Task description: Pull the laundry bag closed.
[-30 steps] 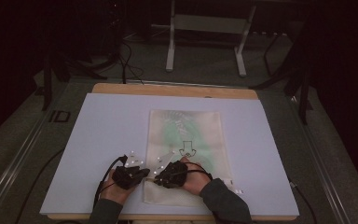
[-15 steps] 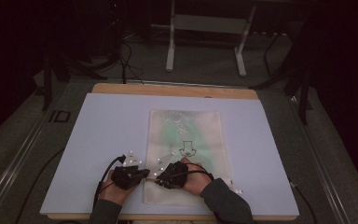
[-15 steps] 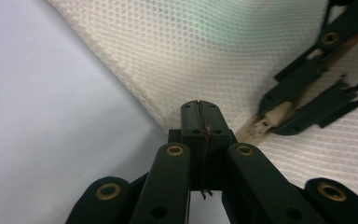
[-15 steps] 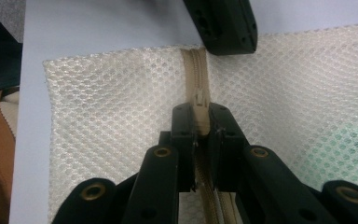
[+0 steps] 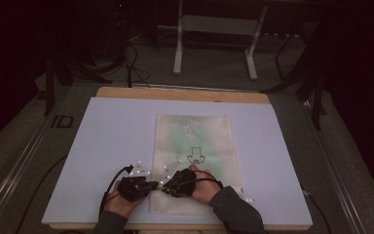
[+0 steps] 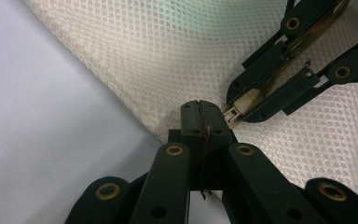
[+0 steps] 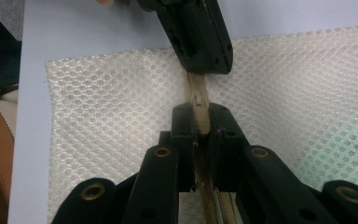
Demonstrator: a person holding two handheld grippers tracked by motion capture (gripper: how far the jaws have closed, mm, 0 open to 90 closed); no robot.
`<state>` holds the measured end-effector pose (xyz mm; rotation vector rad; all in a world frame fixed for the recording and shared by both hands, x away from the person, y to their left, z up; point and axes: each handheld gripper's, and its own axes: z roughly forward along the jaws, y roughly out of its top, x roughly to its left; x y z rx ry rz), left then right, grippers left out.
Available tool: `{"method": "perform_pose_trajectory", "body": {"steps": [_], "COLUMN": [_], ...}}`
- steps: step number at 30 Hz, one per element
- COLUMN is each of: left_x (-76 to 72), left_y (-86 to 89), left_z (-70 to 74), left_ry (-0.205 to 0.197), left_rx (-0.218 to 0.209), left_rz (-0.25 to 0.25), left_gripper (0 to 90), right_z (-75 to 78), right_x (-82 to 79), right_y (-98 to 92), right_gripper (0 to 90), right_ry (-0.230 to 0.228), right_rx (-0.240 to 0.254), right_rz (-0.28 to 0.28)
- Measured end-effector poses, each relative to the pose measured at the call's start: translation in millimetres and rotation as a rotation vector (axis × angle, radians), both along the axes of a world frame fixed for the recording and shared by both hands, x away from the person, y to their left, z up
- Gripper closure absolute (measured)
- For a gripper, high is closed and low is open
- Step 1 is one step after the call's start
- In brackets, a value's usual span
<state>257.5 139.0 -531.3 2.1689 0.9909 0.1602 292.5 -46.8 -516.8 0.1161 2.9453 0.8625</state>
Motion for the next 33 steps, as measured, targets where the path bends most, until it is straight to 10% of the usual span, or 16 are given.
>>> {"method": "perform_pose_trajectory", "body": {"steps": [33], "left_x": [-1.8], "left_y": [-4.7], "left_z": [1.5], "left_ry": [-0.01], "left_rx": [0.047], "left_rz": [0.001], "left_gripper": [89.5], "right_z": [6.2], "right_x": [-6.2], "right_y": [-7.9], "right_gripper": [82.4], "right_ry": [-0.05], "right_rx": [-0.091], "right_rz": [0.04]}}
